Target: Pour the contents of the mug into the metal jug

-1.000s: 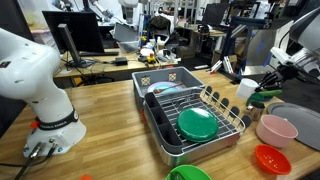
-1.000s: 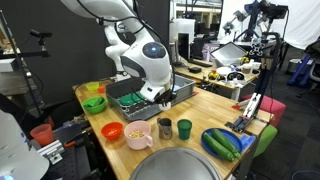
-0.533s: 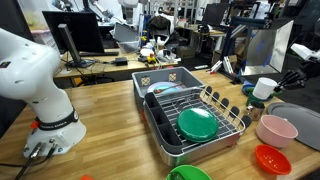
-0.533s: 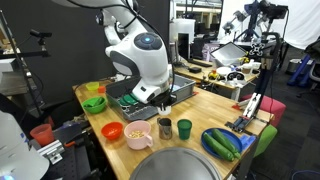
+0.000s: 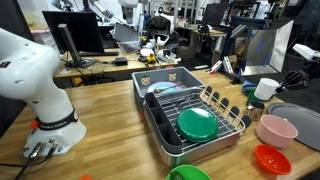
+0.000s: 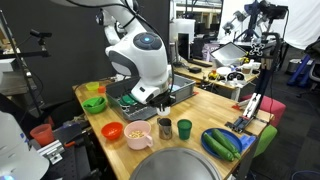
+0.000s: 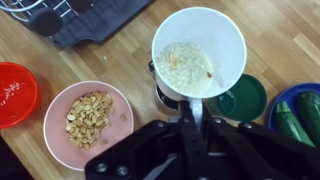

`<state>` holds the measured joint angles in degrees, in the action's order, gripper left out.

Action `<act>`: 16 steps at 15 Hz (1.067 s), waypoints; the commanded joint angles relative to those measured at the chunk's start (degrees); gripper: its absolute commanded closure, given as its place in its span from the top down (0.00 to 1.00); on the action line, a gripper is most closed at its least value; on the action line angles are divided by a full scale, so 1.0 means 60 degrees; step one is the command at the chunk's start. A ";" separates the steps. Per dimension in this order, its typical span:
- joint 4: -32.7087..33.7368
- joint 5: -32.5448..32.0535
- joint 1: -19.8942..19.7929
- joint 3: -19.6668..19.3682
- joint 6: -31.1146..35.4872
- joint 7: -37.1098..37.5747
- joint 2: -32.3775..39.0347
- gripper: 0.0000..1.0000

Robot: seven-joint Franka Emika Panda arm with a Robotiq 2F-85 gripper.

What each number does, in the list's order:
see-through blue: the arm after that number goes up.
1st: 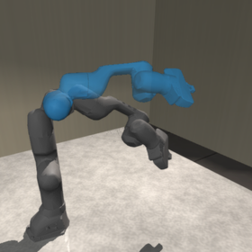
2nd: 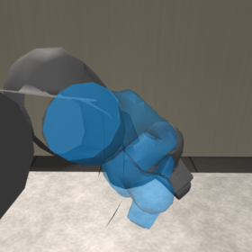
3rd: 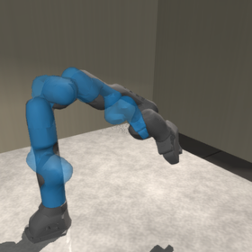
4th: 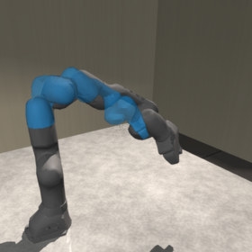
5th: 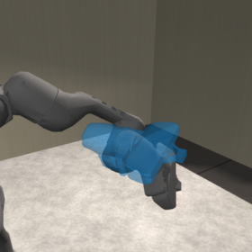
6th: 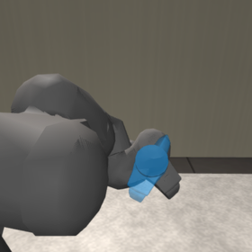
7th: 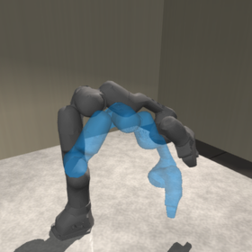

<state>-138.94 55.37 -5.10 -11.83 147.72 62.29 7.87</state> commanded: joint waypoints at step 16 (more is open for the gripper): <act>0.1353 -0.4482 0.0331 -0.1867 0.2243 0.4291 0.2306 0.02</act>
<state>-134.46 36.52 -6.95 -18.67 159.60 79.12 16.73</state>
